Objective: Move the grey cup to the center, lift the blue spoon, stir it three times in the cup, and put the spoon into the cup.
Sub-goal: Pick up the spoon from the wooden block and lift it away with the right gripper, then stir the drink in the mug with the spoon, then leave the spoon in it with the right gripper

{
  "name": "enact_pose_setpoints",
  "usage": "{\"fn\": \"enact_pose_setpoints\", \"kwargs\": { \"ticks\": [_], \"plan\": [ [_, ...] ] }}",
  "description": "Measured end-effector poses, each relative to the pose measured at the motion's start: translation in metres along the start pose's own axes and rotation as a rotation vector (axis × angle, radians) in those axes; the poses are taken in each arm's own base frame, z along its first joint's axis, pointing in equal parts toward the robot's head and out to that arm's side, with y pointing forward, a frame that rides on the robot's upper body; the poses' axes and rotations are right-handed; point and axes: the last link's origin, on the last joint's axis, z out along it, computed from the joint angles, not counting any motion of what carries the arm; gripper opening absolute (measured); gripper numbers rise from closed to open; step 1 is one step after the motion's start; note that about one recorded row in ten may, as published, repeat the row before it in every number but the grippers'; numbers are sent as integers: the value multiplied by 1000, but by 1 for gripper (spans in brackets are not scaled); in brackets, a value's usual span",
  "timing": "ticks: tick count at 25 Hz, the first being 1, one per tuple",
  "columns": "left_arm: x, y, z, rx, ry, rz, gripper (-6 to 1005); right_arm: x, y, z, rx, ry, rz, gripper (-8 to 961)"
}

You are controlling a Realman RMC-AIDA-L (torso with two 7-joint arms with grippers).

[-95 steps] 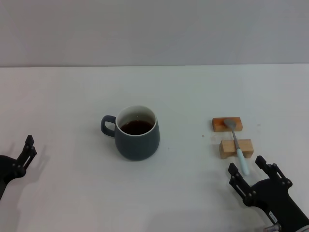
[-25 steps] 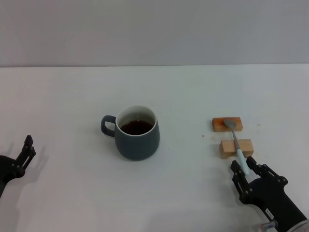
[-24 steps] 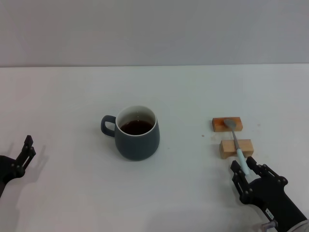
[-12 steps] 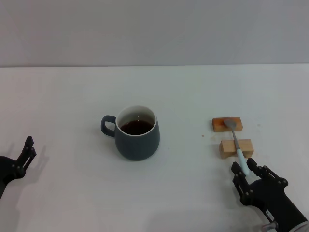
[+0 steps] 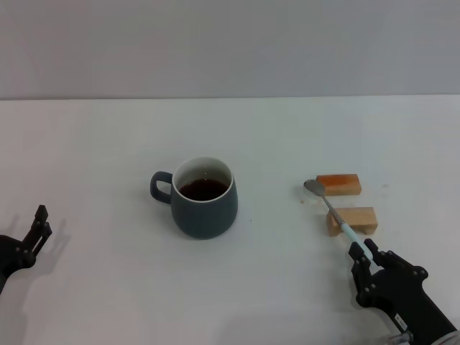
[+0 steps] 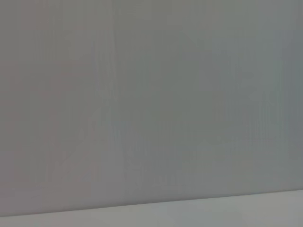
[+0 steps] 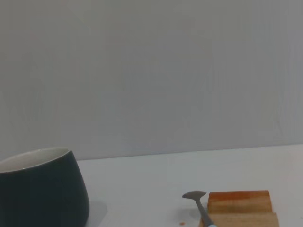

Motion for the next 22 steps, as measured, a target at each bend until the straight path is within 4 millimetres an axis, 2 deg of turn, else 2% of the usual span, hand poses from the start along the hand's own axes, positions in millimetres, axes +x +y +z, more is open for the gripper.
{"fn": "enact_pose_setpoints", "kwargs": {
  "ticks": [9, 22],
  "plan": [
    [0, 1, 1, -9, 0, 5, 856, 0, 4, -2, -6, -9, 3, 168],
    [0, 2, 2, -13, 0, 4, 856, -32, 23, 7, -68, -146, 43, 173]
  ]
}}
